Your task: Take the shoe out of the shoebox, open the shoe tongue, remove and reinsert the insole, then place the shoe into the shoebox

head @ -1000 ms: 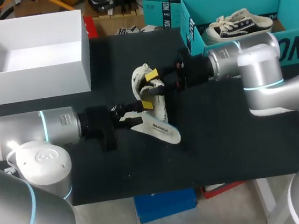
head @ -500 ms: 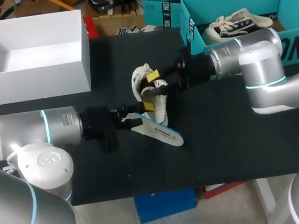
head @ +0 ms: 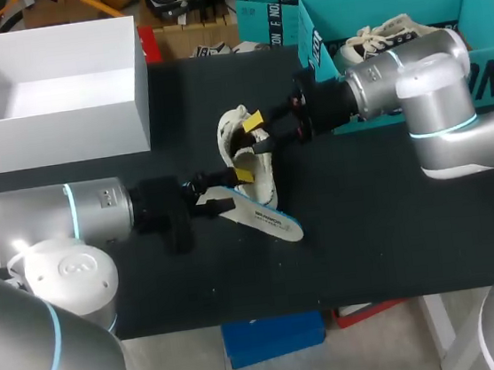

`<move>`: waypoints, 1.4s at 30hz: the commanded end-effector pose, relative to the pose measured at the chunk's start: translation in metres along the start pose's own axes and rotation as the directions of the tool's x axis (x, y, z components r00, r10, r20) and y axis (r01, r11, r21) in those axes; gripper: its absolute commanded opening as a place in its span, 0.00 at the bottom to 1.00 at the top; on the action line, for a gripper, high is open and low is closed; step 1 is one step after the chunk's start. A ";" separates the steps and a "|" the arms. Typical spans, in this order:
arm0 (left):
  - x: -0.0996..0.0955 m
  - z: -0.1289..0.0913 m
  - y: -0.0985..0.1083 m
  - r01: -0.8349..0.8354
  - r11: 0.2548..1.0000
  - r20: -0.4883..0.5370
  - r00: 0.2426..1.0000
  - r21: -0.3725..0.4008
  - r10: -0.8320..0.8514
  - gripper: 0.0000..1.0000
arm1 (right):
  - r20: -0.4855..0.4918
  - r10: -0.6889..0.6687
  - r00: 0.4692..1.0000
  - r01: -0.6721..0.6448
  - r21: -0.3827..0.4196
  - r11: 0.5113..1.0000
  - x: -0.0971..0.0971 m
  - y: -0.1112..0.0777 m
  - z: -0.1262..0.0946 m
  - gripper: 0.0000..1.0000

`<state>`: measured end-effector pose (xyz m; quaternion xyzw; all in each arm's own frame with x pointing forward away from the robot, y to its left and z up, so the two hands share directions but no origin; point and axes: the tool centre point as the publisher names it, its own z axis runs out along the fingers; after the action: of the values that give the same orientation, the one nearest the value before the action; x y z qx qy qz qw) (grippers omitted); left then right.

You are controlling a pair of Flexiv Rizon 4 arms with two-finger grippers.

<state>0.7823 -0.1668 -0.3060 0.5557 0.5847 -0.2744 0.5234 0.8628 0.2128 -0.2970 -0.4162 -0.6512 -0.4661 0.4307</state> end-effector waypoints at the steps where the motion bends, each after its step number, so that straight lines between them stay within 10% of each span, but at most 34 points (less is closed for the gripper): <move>1: 0.001 -0.010 -0.004 0.041 0.999 -0.026 0.999 0.003 -0.041 1.00 | 0.006 0.002 1.000 -0.002 0.000 1.000 0.002 0.000 0.001 1.00; 42: -0.018 -0.121 -0.040 0.206 0.950 -0.106 0.966 -0.235 -0.236 1.00 | 0.399 -0.133 0.907 0.070 0.169 0.983 0.045 -0.010 0.005 1.00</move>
<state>0.7223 -0.0866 -0.2693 0.4435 0.7045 -0.2292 0.5044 0.8391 0.2170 -0.2630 -0.4222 -0.7682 -0.3620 0.3172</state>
